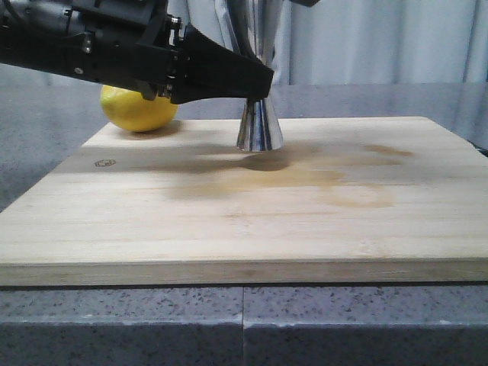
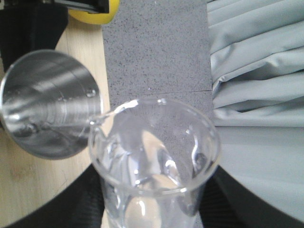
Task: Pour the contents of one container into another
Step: 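Tilt the cup with the right gripper, pouring liquid into the jigger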
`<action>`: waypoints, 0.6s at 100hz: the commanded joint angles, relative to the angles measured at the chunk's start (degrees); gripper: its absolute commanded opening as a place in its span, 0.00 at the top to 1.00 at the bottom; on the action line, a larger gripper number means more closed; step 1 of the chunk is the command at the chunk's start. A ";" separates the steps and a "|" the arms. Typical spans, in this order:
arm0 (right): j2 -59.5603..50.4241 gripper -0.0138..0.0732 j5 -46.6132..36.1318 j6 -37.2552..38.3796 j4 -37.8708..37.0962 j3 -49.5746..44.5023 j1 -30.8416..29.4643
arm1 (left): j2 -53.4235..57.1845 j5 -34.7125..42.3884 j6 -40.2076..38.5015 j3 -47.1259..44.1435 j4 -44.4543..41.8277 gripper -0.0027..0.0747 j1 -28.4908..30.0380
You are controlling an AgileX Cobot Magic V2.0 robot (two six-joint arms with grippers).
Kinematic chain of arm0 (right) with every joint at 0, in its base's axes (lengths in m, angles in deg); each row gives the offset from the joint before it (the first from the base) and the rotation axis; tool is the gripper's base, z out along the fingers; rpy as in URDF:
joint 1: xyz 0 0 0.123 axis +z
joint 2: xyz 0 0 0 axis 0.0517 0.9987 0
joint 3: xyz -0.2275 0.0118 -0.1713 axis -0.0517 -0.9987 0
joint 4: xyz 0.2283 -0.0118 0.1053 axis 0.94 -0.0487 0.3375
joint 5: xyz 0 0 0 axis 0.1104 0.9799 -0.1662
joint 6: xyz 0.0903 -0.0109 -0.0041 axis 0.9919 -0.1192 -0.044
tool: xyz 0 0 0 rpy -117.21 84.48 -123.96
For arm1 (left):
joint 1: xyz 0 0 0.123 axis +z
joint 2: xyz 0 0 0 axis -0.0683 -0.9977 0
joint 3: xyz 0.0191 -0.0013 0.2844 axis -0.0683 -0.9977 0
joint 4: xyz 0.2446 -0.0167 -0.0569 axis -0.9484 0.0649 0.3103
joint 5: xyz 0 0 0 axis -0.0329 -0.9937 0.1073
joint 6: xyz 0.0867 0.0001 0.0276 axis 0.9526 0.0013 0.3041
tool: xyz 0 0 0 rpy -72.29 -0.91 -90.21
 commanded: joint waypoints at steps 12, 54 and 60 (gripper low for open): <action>-1.76 0.55 -3.14 -0.29 -1.89 2.39 -0.08 | 3.08 -3.88 0.10 1.61 4.42 0.76 -0.04; -1.76 0.55 -3.36 -1.76 -3.45 2.39 0.03 | 3.08 -3.88 0.10 1.61 4.42 0.76 -0.04; -1.76 0.55 -3.36 -2.34 -3.45 2.39 0.03 | 3.08 -3.88 0.10 1.61 4.42 0.76 -0.04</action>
